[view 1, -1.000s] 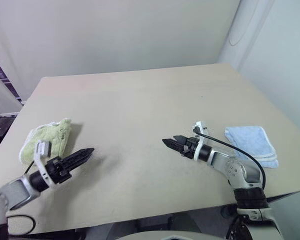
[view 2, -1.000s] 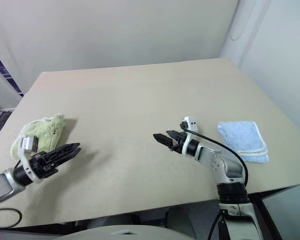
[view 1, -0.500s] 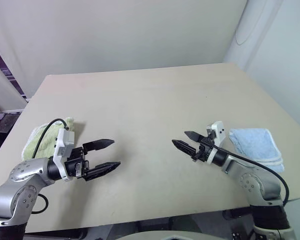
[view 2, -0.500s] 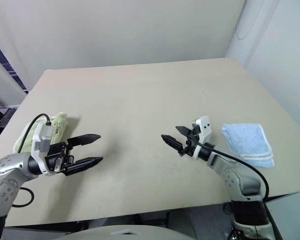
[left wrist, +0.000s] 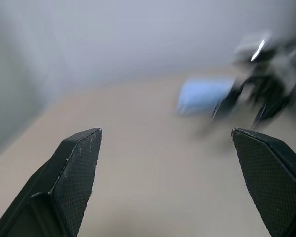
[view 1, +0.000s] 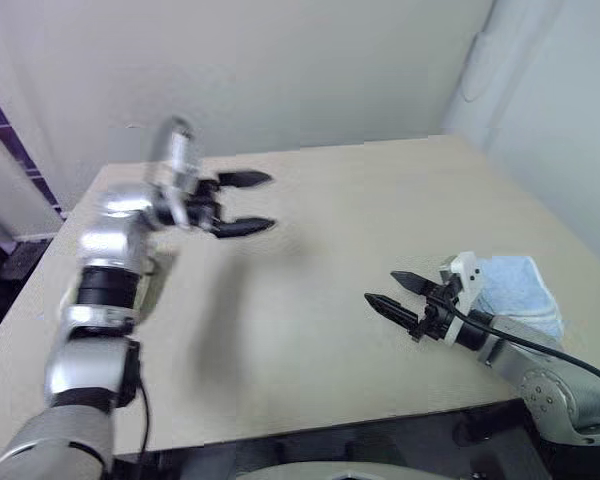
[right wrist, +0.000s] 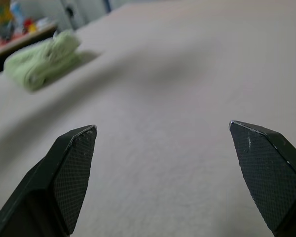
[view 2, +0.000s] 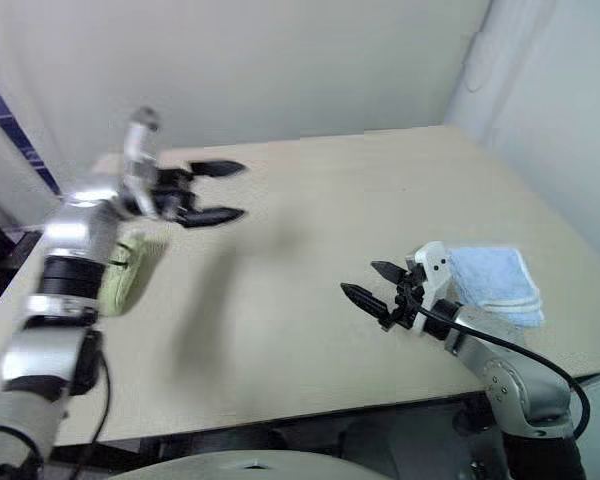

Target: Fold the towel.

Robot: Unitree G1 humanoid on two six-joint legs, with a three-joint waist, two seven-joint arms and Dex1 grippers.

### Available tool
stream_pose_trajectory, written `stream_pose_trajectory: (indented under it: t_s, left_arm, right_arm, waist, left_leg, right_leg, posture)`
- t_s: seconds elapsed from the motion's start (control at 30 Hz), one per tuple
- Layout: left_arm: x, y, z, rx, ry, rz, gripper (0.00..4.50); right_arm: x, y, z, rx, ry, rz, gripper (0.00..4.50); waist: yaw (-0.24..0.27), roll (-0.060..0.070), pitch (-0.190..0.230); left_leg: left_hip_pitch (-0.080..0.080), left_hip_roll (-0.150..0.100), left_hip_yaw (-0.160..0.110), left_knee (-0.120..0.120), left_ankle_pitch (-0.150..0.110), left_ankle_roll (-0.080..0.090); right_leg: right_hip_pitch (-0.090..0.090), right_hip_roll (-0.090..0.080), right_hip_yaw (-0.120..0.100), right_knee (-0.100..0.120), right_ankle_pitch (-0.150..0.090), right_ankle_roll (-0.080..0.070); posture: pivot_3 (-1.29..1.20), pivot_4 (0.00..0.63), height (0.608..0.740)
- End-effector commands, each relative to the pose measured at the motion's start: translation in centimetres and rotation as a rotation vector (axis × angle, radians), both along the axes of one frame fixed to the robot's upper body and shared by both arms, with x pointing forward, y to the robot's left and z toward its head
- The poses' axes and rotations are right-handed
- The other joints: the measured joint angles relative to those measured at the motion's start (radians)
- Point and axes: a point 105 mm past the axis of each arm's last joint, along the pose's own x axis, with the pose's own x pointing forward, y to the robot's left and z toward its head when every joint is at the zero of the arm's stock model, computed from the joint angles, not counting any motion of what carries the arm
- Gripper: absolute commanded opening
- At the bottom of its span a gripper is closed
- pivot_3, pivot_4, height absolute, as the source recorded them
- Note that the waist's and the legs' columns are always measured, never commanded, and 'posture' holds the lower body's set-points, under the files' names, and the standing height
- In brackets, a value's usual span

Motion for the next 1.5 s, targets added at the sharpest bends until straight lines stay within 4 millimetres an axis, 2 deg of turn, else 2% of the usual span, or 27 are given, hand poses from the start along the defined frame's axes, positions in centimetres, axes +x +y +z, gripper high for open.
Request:
stream_pose_trajectory:
  t_s: [0.03, 0.07, 0.1, 0.23, 0.37, 0.53, 0.63, 0.9, 1.13, 1.3, 1.5]
  left_arm:
    - [-0.9, -0.2, -2.4, 0.024, 0.09, -0.05, 4.46]
    - [-1.6, -0.7, -3.3, 0.038, 0.11, -0.088, 4.46]
    - [-2.2, -1.0, -3.8, 0.045, 0.128, -0.115, 4.46]
    - [-3.4, -1.2, -4.9, 0.048, 0.183, -0.142, 4.46]
    - [-4.3, -0.8, -5.7, 0.058, 0.196, -0.113, 4.46]
    - [-4.5, -0.5, -6.2, -0.001, 0.199, 0.044, 4.46]
    - [-4.9, -0.7, -5.6, -0.045, 0.21, 0.129, 4.46]
    - [-7.4, -2.3, -3.9, -0.056, 0.272, 0.198, 4.46]
    - [-8.5, -2.7, -3.7, -0.048, 0.29, 0.263, 4.46]
    - [-8.0, -2.5, -3.8, -0.036, 0.282, 0.305, 4.46]
    - [-7.4, -0.9, -3.5, -0.018, 0.247, 0.369, 4.46]
  right_arm:
    - [0.1, 0.0, 1.2, 0.005, -0.046, 0.002, 4.5]
    - [0.1, 0.0, 1.1, -0.001, -0.046, -0.003, 4.5]
    - [0.1, 0.1, 1.1, -0.006, -0.047, -0.008, 4.5]
    - [0.0, -0.1, 1.1, -0.01, -0.047, -0.026, 4.5]
    - [-0.2, -0.2, 0.8, -0.016, -0.044, -0.036, 4.5]
    - [-0.3, -0.3, 0.7, -0.024, -0.046, -0.045, 4.5]
    - [-0.3, -0.5, 0.5, -0.034, -0.043, -0.058, 4.5]
    - [-0.3, -0.1, 0.0, -0.032, -0.032, -0.044, 4.5]
    - [-0.5, -0.7, 0.2, -0.028, -0.035, -0.054, 4.5]
    - [-1.0, -0.9, 0.1, -0.033, -0.025, -0.072, 4.5]
    - [0.4, 0.4, 0.1, -0.028, -0.036, -0.059, 4.5]
  waist:
    - [-0.023, -0.011, 0.005]
    - [-0.029, -0.021, 0.003]
    - [-0.029, -0.024, 0.003]
    - [-0.002, -0.027, 0.004]
    - [0.007, -0.026, 0.004]
    - [0.004, -0.027, 0.005]
    - [0.004, -0.027, 0.005]
    - [0.006, -0.027, 0.005]
    - [0.004, -0.027, 0.005]
    - [0.005, -0.027, 0.005]
    - [-0.002, -0.027, 0.005]
  left_leg:
    - [0.001, 0.001, 0.002, 0.0, 0.001, 0.003]
    - [-0.005, 0.002, 0.002, 0.0, 0.001, 0.004]
    - [-0.018, 0.006, 0.002, 0.0, 0.002, 0.004]
    - [-0.025, 0.006, 0.001, 0.0, 0.001, 0.004]
    - [-0.019, 0.007, 0.002, 0.0, 0.001, 0.005]
    - [-0.016, 0.007, 0.003, 0.005, 0.001, 0.004]
    - [-0.016, 0.007, 0.003, 0.005, 0.001, 0.004]
    - [-0.017, 0.007, 0.004, 0.003, 0.001, 0.004]
    - [-0.014, 0.007, 0.007, 0.004, 0.001, 0.004]
    - [-0.014, 0.007, 0.009, 0.004, 0.001, 0.004]
    - [-0.013, 0.007, 0.013, 0.004, 0.001, 0.004]
  right_leg:
    - [-0.009, 0.0, 0.0, 0.002, 0.001, 0.004]
    - [-0.016, 0.001, 0.001, 0.005, 0.004, 0.004]
    - [-0.03, 0.008, 0.002, 0.009, 0.008, 0.005]
    - [-0.044, 0.01, 0.003, 0.019, 0.004, 0.004]
    - [-0.038, 0.01, 0.003, 0.019, 0.002, 0.0]
    - [-0.033, 0.008, 0.004, 0.018, 0.003, -0.004]
    - [-0.032, 0.006, 0.005, 0.018, 0.003, -0.003]
    - [-0.034, 0.009, 0.006, 0.018, 0.003, -0.004]
    - [-0.033, 0.01, 0.008, 0.018, 0.003, -0.003]
    - [-0.033, 0.01, 0.009, 0.018, 0.003, -0.004]
    - [-0.035, 0.011, 0.015, 0.019, 0.003, -0.004]
  posture:
    - [0.0, 0.0, 0.74]
    - [0.0, 0.0, 0.74]
    - [0.0, 0.0, 0.74]
    - [0.0, 0.0, 0.74]
    - [0.0, 0.0, 0.74]
    - [0.0, 0.0, 0.74]
    - [0.0, 0.0, 0.74]
    - [0.0, 0.0, 0.74]
    - [0.0, 0.0, 0.74]
    - [0.0, 0.0, 0.74]
    - [0.0, 0.0, 0.74]
